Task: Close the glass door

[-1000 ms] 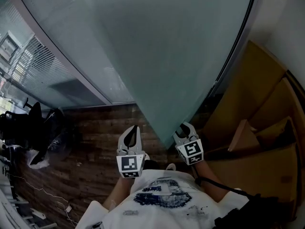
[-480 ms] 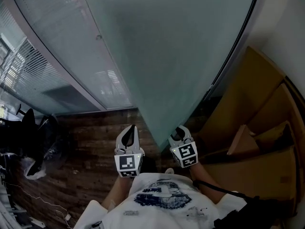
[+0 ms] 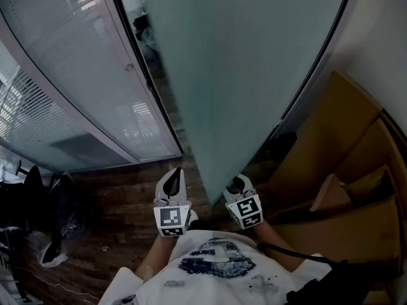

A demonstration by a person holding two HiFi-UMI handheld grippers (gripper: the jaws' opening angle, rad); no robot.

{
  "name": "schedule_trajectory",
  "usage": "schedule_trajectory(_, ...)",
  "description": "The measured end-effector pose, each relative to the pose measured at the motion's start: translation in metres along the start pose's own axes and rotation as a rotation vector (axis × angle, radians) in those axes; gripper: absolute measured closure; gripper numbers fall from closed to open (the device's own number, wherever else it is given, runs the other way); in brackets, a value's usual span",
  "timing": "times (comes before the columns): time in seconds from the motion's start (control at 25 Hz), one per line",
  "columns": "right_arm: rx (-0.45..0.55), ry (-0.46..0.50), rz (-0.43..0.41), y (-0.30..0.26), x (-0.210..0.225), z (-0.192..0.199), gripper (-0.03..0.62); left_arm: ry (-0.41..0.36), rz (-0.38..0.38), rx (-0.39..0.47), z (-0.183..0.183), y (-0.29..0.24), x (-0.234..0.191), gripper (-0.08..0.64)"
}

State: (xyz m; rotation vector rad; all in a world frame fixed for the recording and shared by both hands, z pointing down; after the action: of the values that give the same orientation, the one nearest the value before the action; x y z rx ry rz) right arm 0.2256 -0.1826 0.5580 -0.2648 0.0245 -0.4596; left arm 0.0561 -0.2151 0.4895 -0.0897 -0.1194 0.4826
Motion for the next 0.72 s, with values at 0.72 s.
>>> schedule_trajectory(0.72, 0.005, -0.015, 0.133, -0.118, 0.002, -0.024, 0.476, -0.012, 0.051, 0.025, 0.0, -0.038, -0.12, 0.557)
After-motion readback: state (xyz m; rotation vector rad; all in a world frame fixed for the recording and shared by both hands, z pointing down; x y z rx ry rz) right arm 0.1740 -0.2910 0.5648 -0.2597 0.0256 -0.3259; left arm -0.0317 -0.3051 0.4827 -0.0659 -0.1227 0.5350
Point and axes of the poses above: the fingertips, and each gripper's own axes: y backward along the fingers, x to its right, z out of its underside, the point moved 5 cm from there along y, backward along the fingers, and after that the axes turned 3 degrees about x, right-handed, at the moved point
